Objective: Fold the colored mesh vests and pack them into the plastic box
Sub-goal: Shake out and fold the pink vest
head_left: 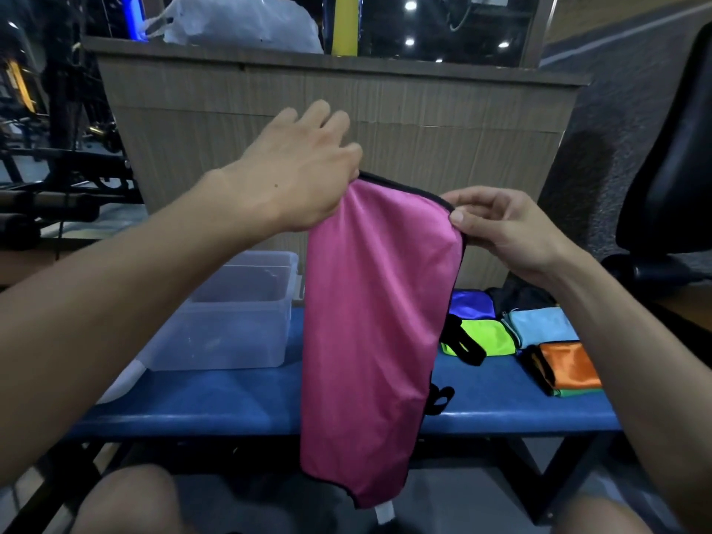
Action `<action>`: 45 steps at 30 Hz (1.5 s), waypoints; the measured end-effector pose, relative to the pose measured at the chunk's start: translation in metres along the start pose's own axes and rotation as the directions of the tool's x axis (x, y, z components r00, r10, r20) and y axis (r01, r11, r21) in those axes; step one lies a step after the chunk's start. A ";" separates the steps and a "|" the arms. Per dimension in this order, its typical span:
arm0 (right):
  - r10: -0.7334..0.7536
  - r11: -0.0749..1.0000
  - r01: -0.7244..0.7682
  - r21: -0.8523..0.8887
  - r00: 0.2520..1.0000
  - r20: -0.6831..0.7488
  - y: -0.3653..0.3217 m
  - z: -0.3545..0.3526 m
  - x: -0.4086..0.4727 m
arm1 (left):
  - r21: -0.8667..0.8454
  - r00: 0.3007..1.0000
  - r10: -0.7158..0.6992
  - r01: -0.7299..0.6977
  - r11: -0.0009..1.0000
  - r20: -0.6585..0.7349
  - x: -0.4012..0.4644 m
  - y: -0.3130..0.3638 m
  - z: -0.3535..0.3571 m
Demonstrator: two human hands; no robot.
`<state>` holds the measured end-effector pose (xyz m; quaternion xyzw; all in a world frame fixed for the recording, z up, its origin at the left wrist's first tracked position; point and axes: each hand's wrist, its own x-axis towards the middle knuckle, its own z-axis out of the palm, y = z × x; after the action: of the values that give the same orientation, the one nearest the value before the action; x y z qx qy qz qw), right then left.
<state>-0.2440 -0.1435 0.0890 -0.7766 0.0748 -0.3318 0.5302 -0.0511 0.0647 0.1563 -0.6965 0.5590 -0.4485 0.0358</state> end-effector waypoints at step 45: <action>0.465 0.686 -0.385 -0.618 0.885 -0.035 0.280 0.190 0.111 | -0.301 0.448 -0.104 0.737 0.605 0.888 -0.160 0.099 0.253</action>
<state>0.0205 -0.1680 -0.1484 -0.8851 0.3223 -0.1087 0.3175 0.0476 0.0430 -0.1425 -0.9056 0.3858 0.1528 -0.0874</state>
